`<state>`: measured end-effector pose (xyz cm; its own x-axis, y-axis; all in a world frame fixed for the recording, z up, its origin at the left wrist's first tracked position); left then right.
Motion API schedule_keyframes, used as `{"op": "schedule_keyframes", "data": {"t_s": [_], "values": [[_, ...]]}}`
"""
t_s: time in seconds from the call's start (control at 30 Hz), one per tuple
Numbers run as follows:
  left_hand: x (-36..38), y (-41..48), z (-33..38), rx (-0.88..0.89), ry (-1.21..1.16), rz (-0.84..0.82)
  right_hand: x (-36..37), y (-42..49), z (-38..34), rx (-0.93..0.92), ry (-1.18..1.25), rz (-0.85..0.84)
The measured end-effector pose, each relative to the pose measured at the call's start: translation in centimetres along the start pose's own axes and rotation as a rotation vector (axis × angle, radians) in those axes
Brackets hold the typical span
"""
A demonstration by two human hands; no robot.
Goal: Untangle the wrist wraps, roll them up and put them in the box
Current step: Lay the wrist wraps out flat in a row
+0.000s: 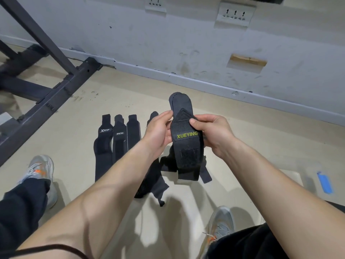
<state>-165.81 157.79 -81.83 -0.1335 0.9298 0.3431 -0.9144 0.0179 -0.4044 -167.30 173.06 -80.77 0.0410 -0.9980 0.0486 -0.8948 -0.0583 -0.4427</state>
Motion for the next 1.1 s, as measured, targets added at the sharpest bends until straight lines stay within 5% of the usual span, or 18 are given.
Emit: {"op": "schedule_keyframes", "data": {"t_s": [0.17,0.3,0.4,0.53,0.73,1.1], "values": [[1.0,0.0,0.3,0.082,0.186,-0.055,-0.7,-0.3,-0.6,-0.051,-0.017,0.056],[0.6,0.0,0.6,0.091,0.224,-0.031,-1.6,-0.2,-1.4,-0.135,-0.269,0.160],[0.5,-0.1,1.4,0.105,0.171,-0.042,0.5,-0.8,-1.6,-0.171,-0.340,-0.010],[0.7,-0.4,2.8,0.150,0.095,-0.037,3.1,-1.6,-1.4,-0.207,-0.251,-0.225],[0.1,-0.9,2.5,0.169,0.114,0.038,1.9,-0.8,-2.3,-0.251,-0.098,-0.133],[-0.6,-1.8,-5.8,0.020,0.494,-0.179,-0.5,0.0,-2.8,-0.090,0.286,-0.038]]}}
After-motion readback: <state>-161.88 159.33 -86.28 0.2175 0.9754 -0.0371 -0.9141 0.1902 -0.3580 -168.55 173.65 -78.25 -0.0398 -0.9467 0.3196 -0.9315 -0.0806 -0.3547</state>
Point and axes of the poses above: each hand's wrist, its own y-axis towards the middle knuckle, its own x-axis out of the palm, z = x × y, the point moved 10 cm from there along y, towards the middle knuckle
